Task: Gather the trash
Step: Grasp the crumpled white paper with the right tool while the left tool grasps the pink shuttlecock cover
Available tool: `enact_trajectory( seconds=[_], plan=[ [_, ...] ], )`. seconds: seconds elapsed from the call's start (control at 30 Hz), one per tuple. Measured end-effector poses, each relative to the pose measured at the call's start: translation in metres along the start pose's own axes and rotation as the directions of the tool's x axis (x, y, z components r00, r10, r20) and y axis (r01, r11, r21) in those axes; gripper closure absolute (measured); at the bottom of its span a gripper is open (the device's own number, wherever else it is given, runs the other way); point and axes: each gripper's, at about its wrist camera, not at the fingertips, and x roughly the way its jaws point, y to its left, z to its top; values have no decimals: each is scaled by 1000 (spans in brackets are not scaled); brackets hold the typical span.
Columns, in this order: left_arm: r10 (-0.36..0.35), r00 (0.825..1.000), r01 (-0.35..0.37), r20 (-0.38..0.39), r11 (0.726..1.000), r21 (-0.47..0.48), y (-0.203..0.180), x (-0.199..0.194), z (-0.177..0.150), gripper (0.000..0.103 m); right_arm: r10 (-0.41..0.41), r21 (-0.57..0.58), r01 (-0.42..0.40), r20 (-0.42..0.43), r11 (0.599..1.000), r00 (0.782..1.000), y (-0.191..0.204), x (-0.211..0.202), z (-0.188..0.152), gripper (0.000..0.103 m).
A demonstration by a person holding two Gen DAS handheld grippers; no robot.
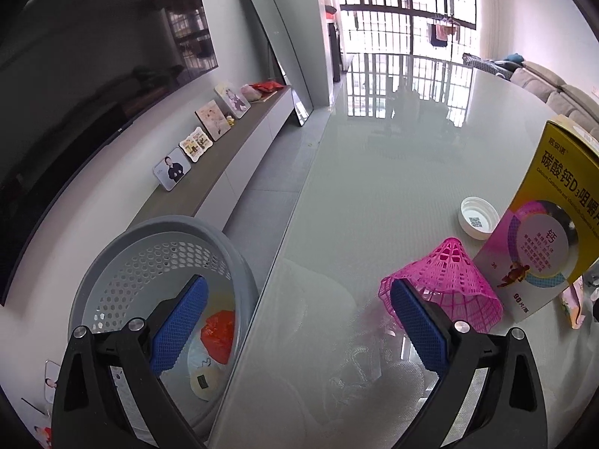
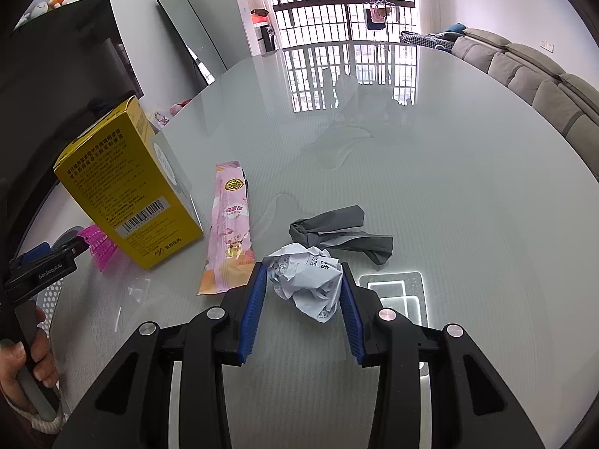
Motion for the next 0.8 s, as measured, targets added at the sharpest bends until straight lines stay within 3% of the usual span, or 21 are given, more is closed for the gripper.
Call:
enact_trajectory(
  seconds=[0.37, 0.8],
  plan=[
    [-68, 997, 68, -27, 998, 7, -1, -16, -16, 7, 8, 4, -8, 5, 1000, 1000, -1, -1, 1, 65],
    [-180, 983, 181, -20, 981, 75, -37, -35, -27, 7, 28, 11, -28, 14, 1000, 1000, -7, -6, 1, 65]
  ],
)
